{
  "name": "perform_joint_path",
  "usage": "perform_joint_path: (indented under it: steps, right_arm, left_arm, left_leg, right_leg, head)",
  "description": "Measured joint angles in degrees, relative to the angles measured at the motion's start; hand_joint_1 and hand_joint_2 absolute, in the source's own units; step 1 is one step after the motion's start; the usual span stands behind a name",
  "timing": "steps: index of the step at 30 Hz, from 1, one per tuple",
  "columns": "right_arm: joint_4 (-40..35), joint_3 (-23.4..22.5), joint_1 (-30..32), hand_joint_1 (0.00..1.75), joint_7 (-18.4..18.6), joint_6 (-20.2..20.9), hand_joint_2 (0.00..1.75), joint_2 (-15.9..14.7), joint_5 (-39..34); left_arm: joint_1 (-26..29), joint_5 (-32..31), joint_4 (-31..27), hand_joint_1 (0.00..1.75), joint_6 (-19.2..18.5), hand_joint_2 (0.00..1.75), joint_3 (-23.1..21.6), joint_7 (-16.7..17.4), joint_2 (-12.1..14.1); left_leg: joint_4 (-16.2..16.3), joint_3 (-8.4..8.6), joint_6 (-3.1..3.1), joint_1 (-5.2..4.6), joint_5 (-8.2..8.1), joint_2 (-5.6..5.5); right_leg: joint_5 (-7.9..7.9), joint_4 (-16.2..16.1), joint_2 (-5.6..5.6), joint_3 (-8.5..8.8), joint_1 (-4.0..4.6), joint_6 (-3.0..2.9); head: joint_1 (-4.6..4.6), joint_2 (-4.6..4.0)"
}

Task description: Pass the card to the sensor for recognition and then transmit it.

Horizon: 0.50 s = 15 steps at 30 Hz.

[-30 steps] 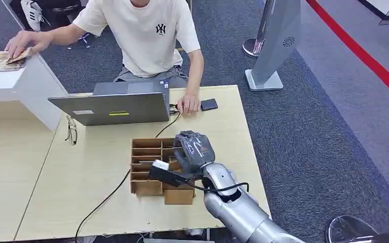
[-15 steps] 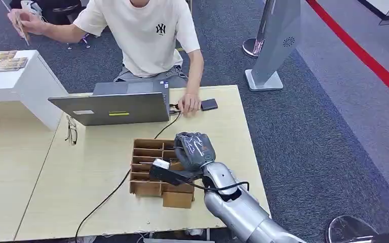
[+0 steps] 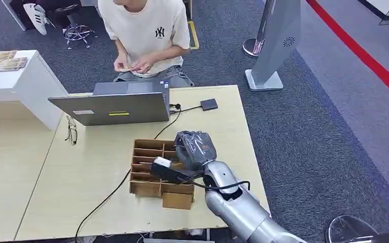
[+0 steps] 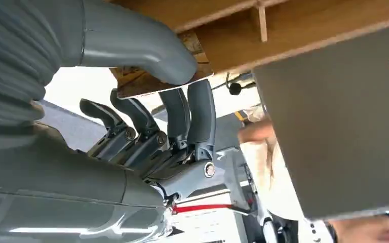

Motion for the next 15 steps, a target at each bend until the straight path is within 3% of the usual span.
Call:
perform_joint_path:
  steps: [15]
  right_arm:
    - [-12.2,-6.1,4.0,1.61,-4.0,-2.4,1.75,-1.4,-8.3]
  left_arm:
    - [0.1,0.5,0.0,0.0,0.0,0.0,0.0,-0.5,-0.6]
  left_leg:
    - [0.0,-0.01,0.0,-0.01,0.0,-0.01]
  right_leg:
    - [0.0,0.0,0.0,0.0,0.0,0.0]
  head:
    - [0.0,0.0]
